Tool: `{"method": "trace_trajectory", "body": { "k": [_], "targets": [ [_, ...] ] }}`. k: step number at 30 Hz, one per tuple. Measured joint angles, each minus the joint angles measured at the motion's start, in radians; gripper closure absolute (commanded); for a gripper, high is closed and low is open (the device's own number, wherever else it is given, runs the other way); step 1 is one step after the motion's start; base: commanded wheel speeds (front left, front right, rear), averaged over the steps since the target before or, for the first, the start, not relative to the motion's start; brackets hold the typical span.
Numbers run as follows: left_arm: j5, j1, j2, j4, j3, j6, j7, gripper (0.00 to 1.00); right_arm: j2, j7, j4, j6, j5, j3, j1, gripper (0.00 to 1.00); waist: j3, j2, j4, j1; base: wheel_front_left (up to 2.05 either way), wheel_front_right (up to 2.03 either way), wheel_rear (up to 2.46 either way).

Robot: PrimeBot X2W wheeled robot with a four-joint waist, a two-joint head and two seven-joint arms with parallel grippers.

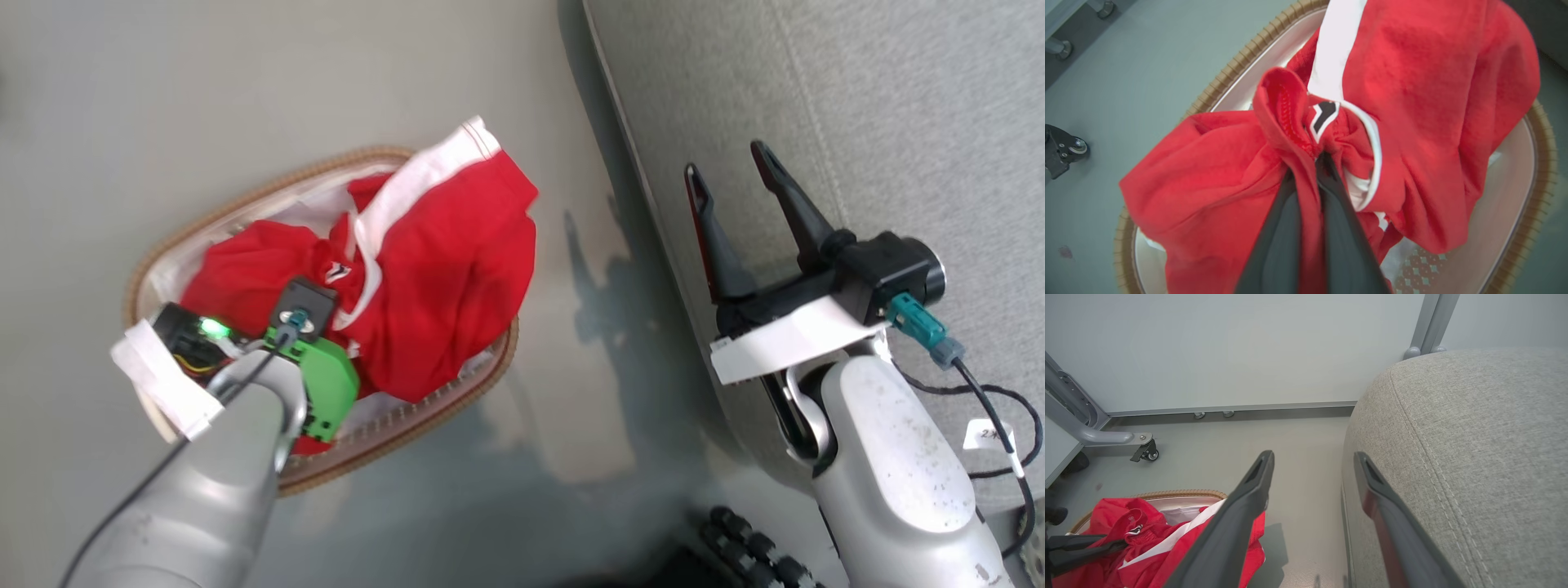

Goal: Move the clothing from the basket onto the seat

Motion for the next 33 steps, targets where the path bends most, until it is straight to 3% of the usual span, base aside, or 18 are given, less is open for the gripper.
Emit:
{"method": "trace_trajectory", "body": {
  "k": [15,33],
  "targets": [
    [-0.061,0.246,-0.027,-0.272,0.079,0.061,-0.002,1.00,0.000,0.000,0.062,0.000,-0.039,-0.026,0.126,0.00,-0.279,0.0000,0.086,-0.0001,0.00,0.00,0.00],
    [-0.107,0.444,-0.085,-0.602,0.225,0.060,-0.002,1.00,0.000,0.000,0.117,0.000,-0.049,-0.016,0.267,0.00,-0.546,0.0000,0.172,-0.0001,0.00,0.00,0.00]
  ]
}}
